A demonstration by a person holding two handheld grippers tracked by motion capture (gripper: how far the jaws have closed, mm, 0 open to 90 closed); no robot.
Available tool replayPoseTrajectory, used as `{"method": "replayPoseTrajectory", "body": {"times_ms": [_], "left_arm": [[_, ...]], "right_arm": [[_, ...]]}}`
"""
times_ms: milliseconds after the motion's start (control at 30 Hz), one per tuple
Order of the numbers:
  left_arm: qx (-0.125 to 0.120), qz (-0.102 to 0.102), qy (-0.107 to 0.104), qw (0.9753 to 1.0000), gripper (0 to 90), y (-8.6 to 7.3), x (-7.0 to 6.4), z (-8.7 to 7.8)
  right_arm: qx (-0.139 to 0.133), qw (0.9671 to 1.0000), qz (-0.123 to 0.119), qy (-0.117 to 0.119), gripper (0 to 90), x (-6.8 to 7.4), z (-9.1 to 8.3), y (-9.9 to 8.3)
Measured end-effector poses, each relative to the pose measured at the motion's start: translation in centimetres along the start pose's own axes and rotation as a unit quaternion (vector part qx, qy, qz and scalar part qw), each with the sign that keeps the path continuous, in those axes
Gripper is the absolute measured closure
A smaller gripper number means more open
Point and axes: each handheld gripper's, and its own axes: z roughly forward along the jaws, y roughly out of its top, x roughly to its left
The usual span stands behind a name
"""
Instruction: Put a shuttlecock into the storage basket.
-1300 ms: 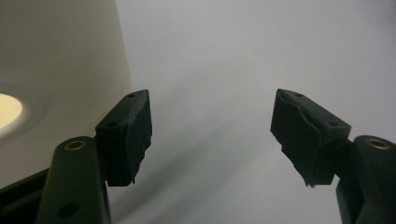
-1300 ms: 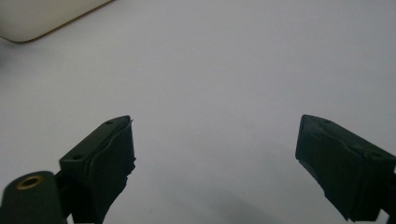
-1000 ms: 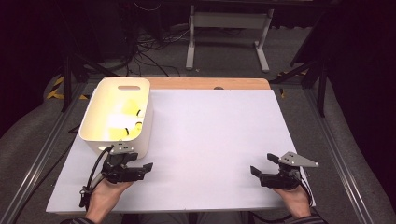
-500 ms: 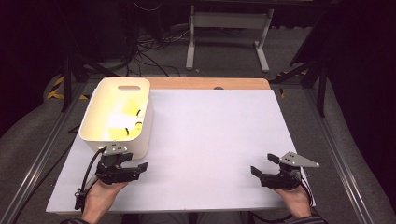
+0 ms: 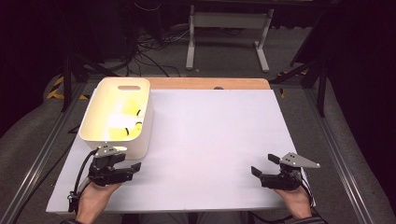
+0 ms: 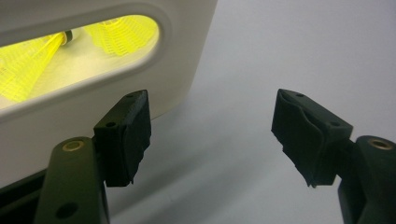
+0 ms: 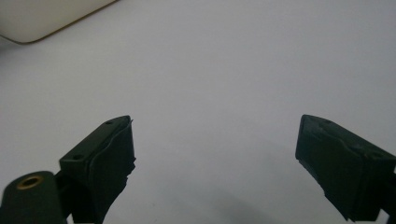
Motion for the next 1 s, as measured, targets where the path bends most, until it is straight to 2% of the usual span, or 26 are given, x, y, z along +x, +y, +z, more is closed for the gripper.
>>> {"method": "replayPoseTrajectory", "body": {"times_ms": [700,1000], "left_arm": [[-0.027,-0.002,0.024,0.9993,26.5,-1.3,1.2,-0.8],[-0.042,-0.021,0.021,0.9987,25.1,-2.1,2.2,-1.3]], "right_arm": [[-0.003,1.0000,0.000,0.001,11.8,0.1,-0.3,-0.1],[-0.008,1.0000,0.004,0.001,11.8,0.0,-0.7,-0.2]]}}
